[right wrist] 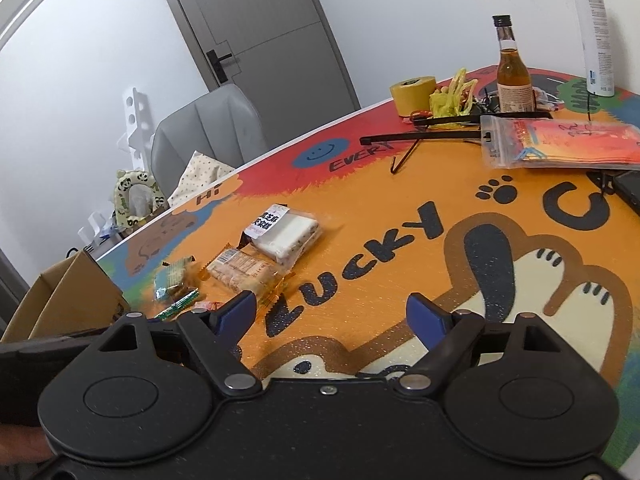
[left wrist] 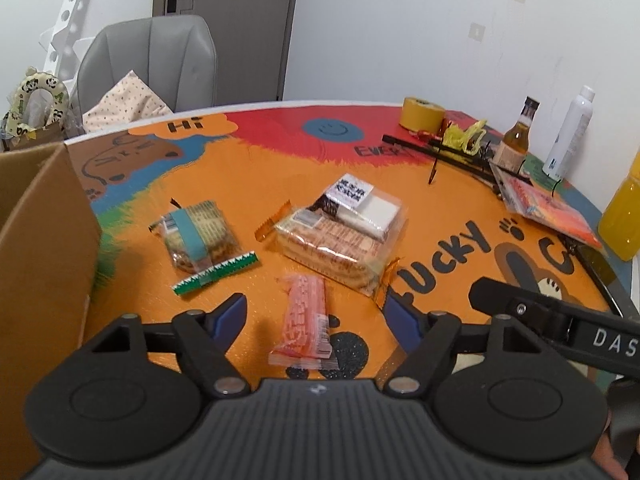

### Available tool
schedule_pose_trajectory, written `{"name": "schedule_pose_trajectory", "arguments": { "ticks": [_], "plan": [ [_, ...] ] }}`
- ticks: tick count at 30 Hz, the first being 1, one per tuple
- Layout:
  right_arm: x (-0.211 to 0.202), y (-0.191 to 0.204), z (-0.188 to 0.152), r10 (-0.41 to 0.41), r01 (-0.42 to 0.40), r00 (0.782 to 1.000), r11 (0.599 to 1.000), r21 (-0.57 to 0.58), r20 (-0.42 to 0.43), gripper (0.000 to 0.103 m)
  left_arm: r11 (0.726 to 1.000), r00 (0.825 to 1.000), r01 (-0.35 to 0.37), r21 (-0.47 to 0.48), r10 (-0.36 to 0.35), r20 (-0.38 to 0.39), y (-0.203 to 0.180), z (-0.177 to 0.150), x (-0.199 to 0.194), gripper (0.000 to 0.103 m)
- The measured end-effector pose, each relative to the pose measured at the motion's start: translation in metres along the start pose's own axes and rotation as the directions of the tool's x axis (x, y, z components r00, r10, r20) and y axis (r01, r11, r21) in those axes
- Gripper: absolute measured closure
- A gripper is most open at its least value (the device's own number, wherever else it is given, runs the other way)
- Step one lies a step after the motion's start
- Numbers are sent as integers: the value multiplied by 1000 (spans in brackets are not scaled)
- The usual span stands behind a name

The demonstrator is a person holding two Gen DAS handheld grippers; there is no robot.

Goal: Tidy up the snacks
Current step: 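Grasp the red stick snack with the left gripper, then grasp the wrapped wafer bar with the right gripper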

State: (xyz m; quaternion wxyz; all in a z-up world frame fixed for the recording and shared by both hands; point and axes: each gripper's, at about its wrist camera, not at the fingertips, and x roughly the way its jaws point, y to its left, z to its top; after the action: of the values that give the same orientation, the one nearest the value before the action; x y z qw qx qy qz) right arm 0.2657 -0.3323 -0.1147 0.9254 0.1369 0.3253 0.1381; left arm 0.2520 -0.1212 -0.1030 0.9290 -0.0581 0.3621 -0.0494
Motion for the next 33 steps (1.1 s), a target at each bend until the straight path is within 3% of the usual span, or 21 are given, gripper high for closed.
{"name": "schedule_pose_trajectory", "arguments": {
  "ticks": [3,8,33],
  "plan": [
    [5,3,1,6,-6,1000,1000,-4,-7,23,1000,1000,2,-2,-2,-29,2,-2,10,42],
    [14,10,3,17,-17,1000,1000,-20,-17,24,1000,999,-24,8,24,-25,10,-6,15,80],
    [74,62,24,91,-105,992,979,-175,-86,31,990,998,-48,-135,51,22,56,5,5,84]
  ]
}}
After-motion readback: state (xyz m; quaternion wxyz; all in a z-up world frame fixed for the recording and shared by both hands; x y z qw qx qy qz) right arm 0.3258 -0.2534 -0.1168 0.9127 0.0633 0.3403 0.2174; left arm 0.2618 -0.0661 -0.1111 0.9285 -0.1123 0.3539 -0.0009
